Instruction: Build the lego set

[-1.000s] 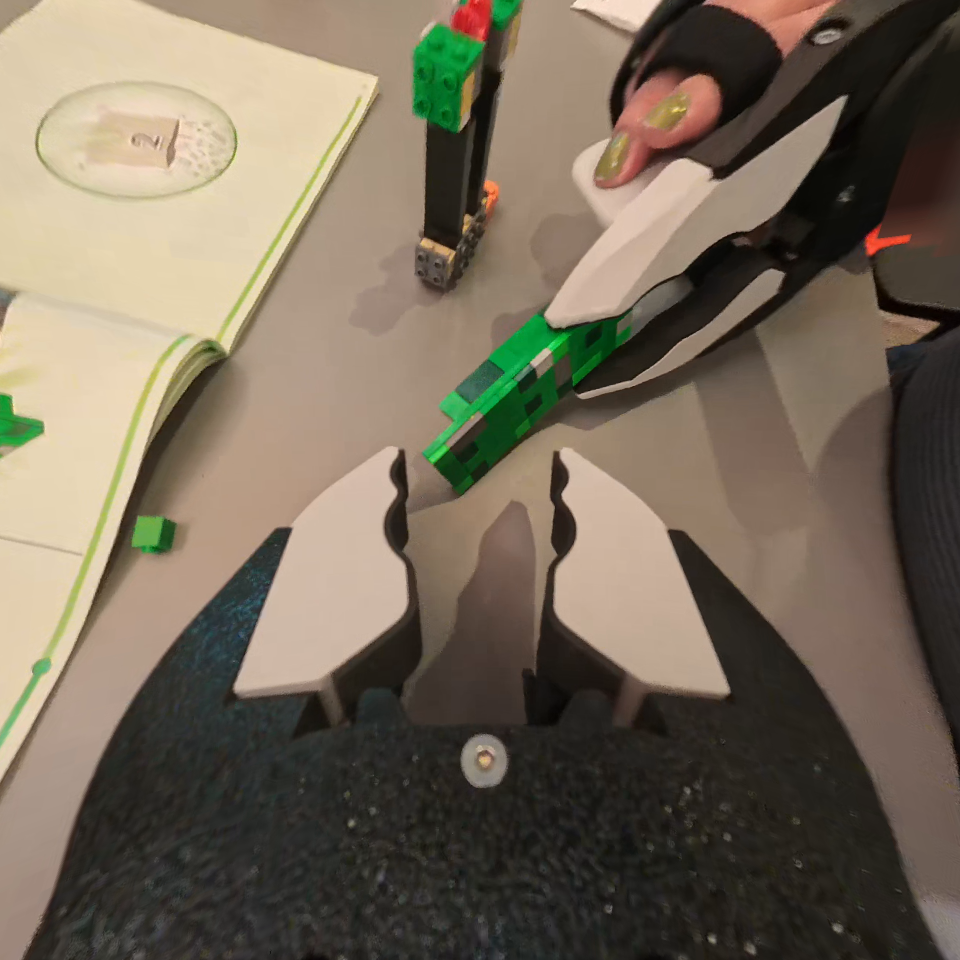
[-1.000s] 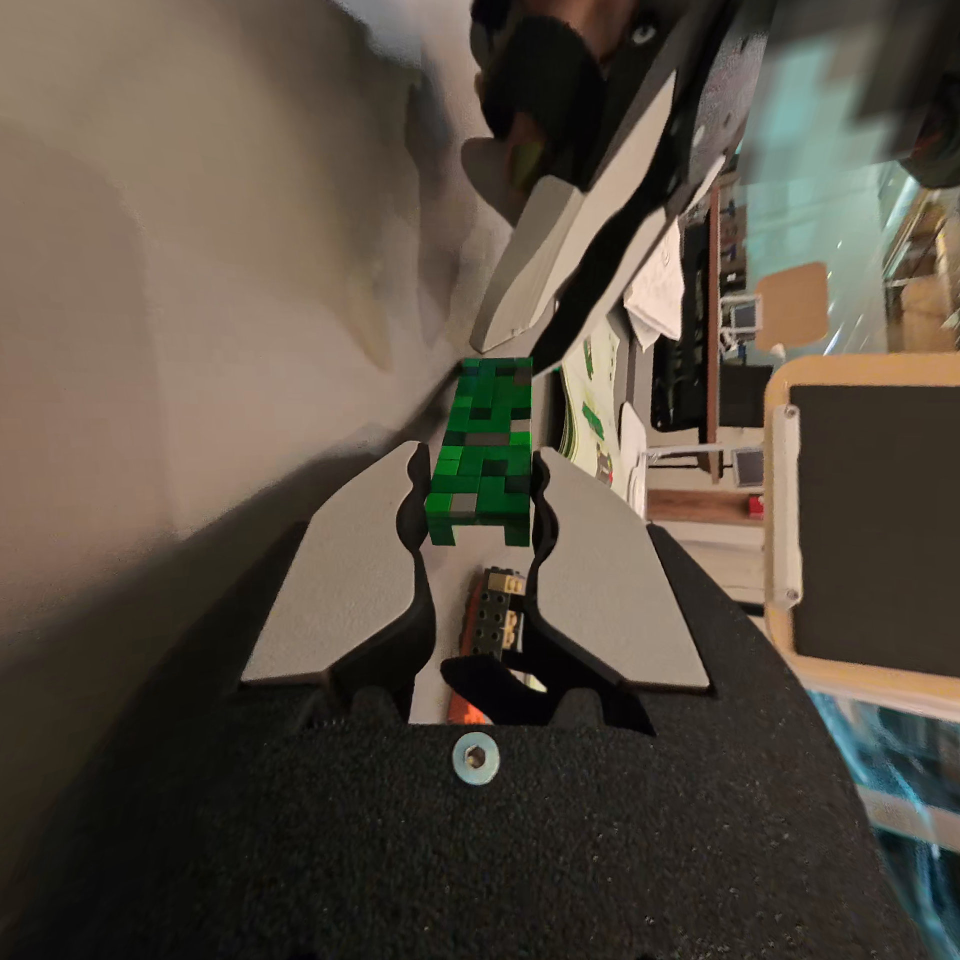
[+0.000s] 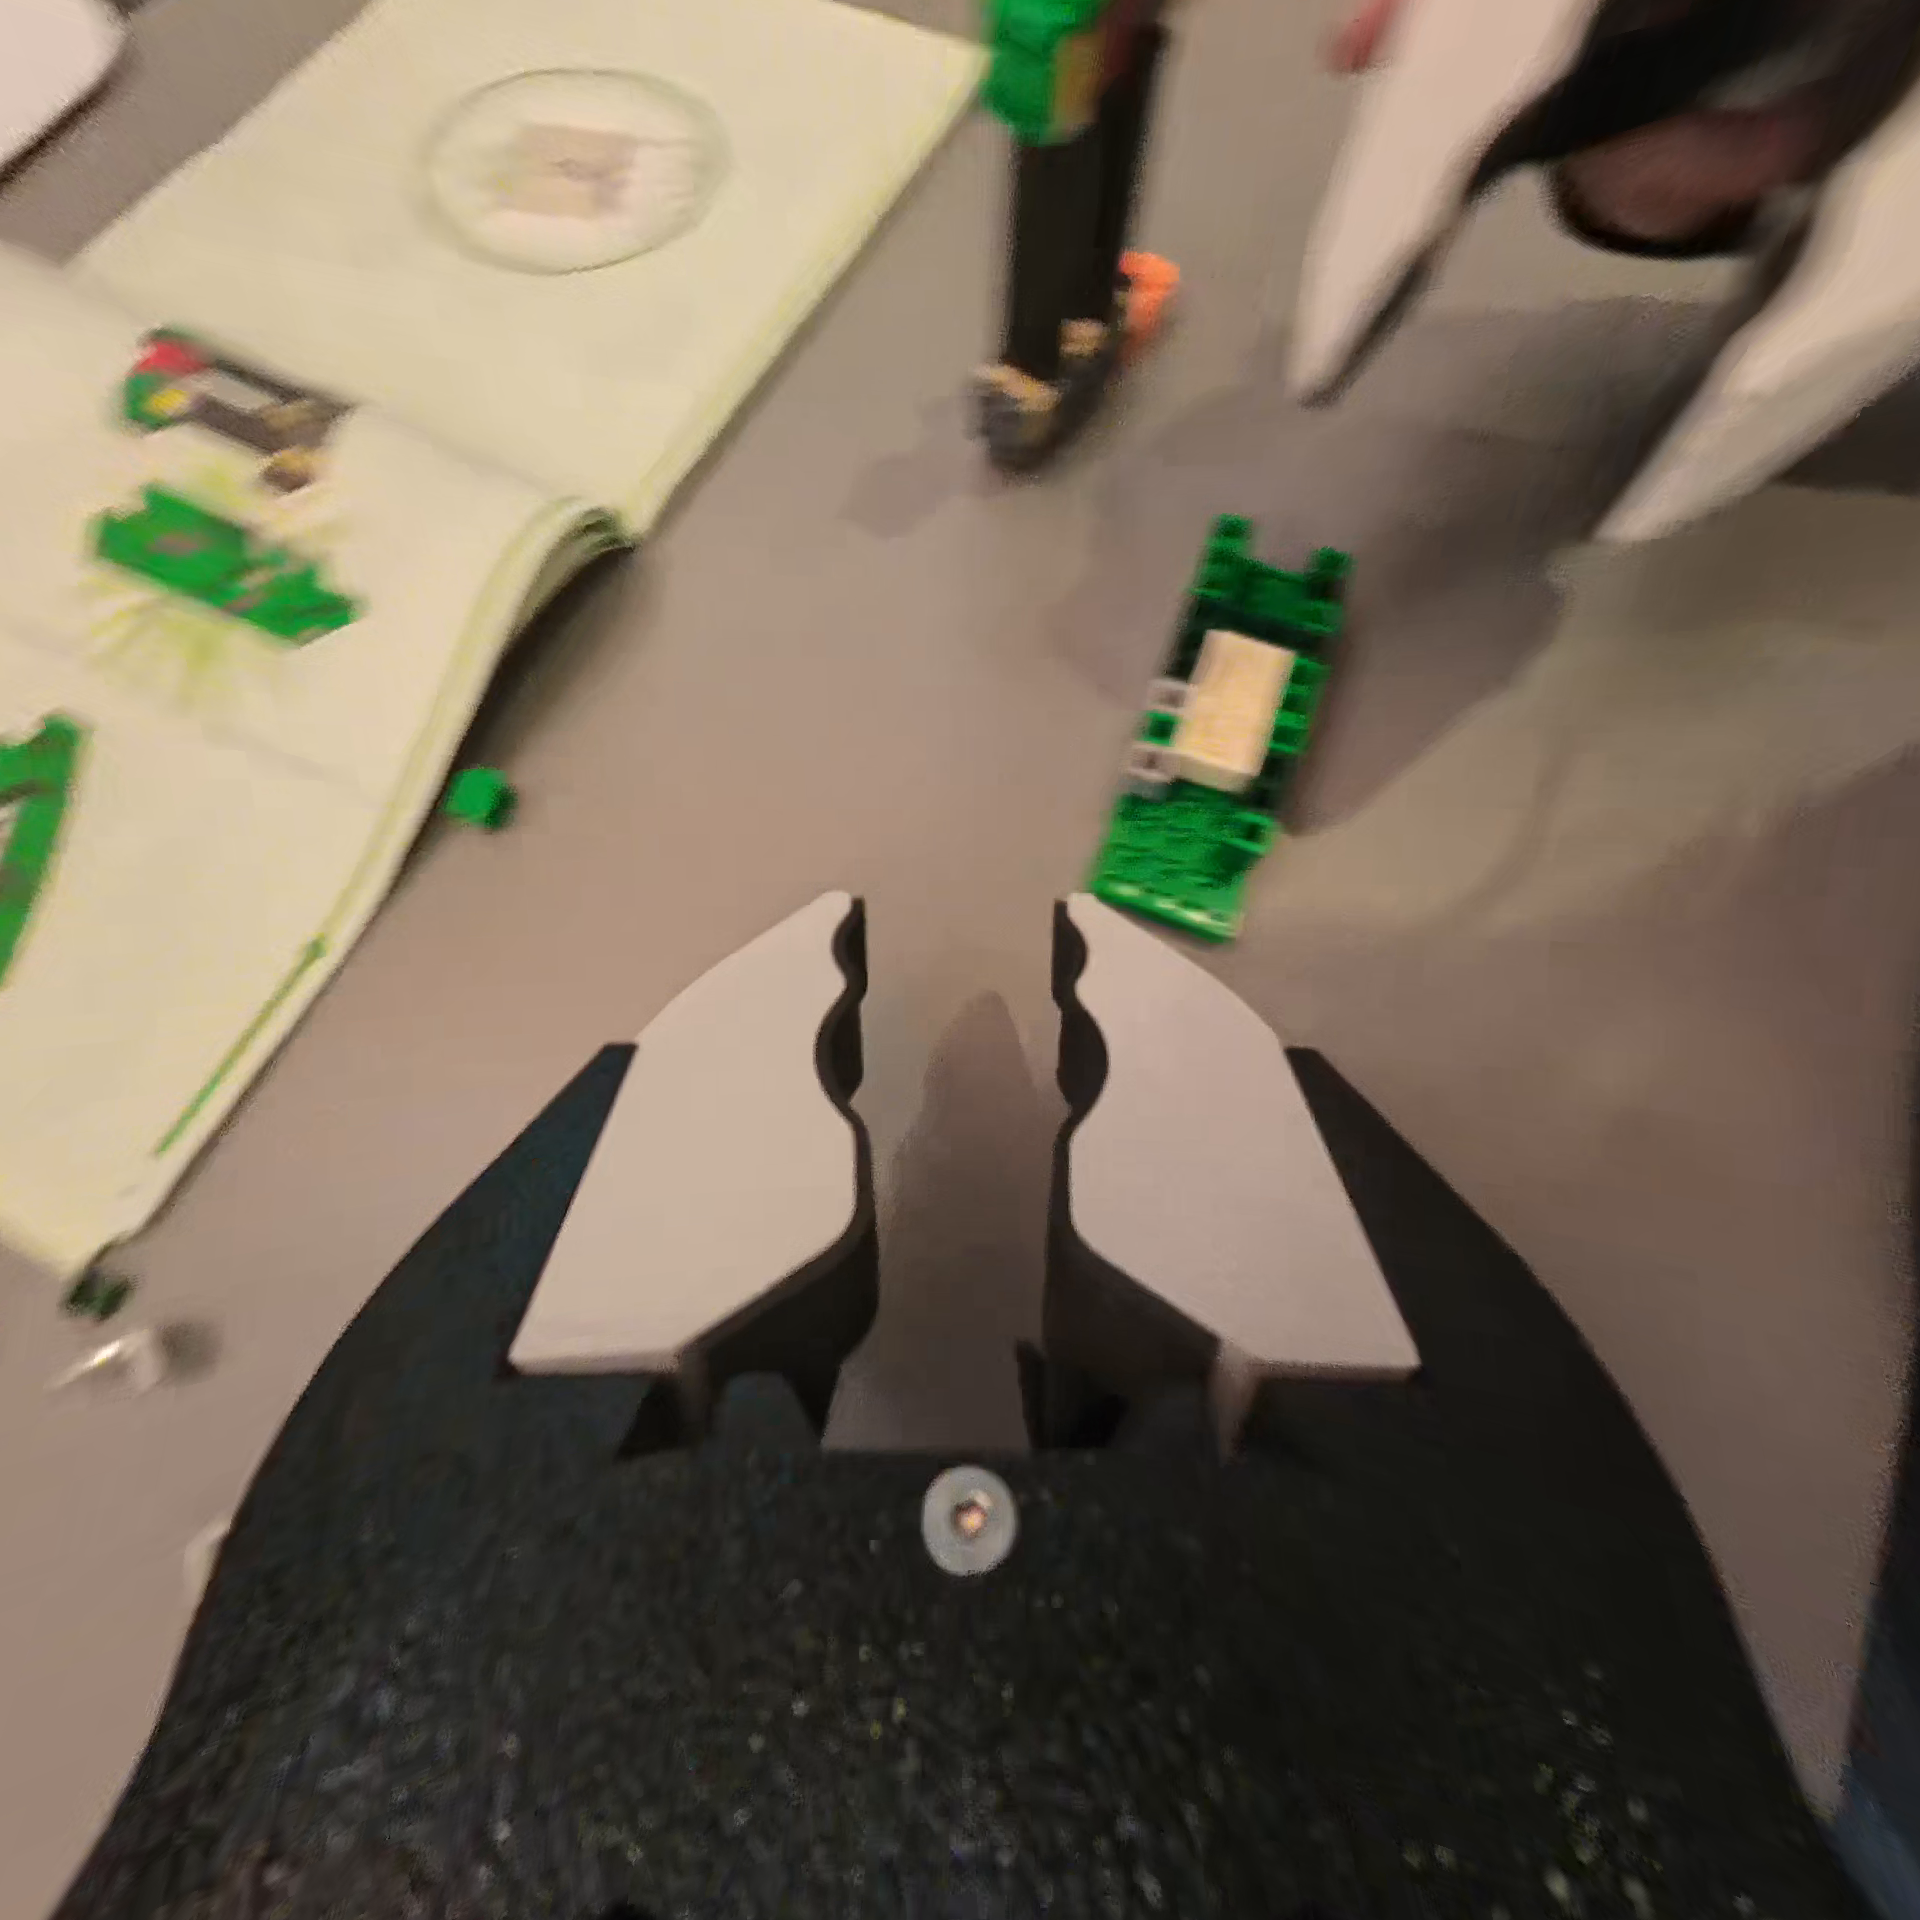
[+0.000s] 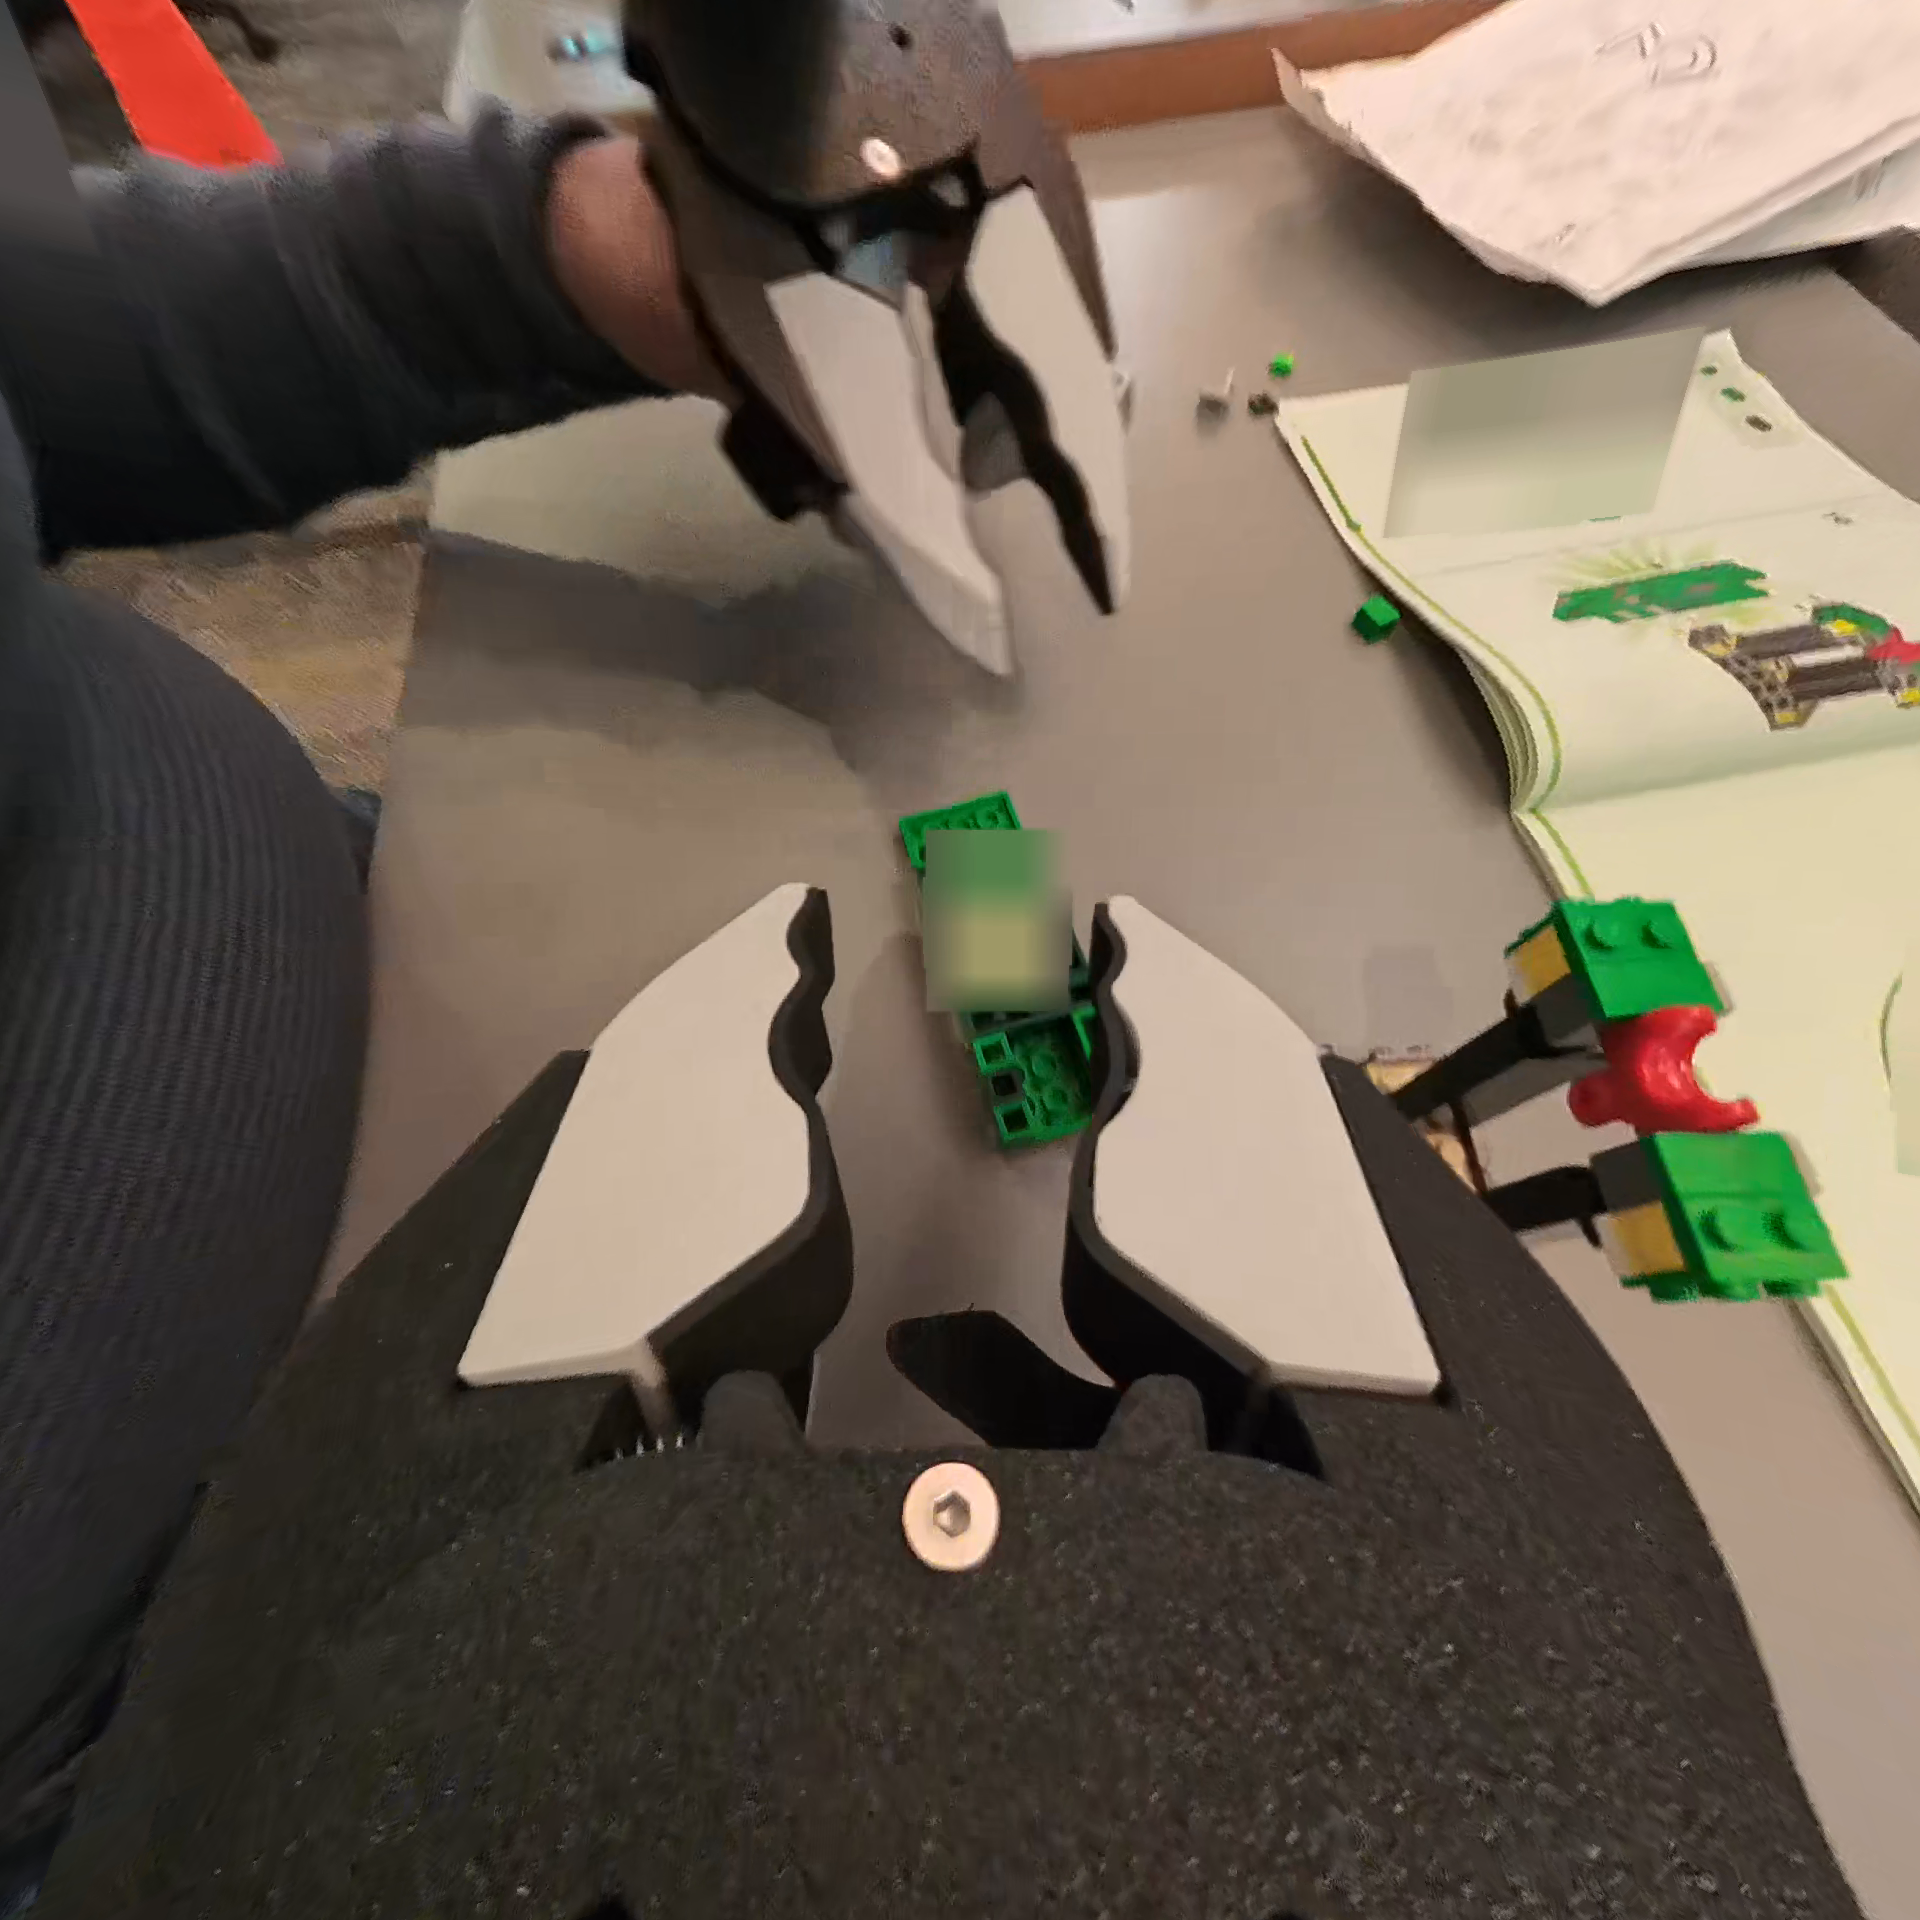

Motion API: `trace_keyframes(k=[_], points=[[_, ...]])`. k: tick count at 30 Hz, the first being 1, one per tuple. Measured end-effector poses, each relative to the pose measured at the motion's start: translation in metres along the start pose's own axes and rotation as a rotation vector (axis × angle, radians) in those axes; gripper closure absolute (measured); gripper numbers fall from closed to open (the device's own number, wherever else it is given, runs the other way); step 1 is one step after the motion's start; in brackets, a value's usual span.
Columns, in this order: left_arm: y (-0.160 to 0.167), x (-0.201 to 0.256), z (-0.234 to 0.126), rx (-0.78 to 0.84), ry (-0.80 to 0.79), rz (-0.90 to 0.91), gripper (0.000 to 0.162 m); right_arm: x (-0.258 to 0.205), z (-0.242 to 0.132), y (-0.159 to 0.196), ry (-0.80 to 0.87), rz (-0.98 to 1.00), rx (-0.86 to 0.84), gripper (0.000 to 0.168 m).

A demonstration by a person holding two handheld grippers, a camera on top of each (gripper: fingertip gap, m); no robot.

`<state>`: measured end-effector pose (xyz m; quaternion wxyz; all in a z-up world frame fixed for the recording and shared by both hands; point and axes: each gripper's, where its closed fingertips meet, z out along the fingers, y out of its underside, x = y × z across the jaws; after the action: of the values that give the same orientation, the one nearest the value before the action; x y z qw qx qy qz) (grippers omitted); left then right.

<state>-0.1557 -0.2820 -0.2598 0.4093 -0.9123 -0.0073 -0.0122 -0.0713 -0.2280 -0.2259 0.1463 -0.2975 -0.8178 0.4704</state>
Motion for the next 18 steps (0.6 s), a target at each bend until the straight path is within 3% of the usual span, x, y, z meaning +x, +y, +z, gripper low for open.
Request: trace_keyframes(k=[3, 5, 12, 18], points=[[-0.001, -0.047, 0.0, -0.038, -0.152, -0.108, 0.138, 0.003, 0.002, -0.014, -0.015, -0.004, 0.065, 0.124], [-0.006, -0.063, 0.006, -0.032, -0.169, -0.135, 0.139, 0.009, 0.005, -0.018, -0.015, -0.007, 0.089, 0.126], [-0.002, -0.092, 0.039, -0.21, -0.199, 0.045, 0.145, 0.018, 0.009, -0.011, -0.041, 0.025, 0.1, 0.129], [-0.007, -0.096, 0.048, -0.239, -0.165, 0.096, 0.147, 0.022, 0.005, -0.009, -0.033, 0.036, 0.109, 0.13]])
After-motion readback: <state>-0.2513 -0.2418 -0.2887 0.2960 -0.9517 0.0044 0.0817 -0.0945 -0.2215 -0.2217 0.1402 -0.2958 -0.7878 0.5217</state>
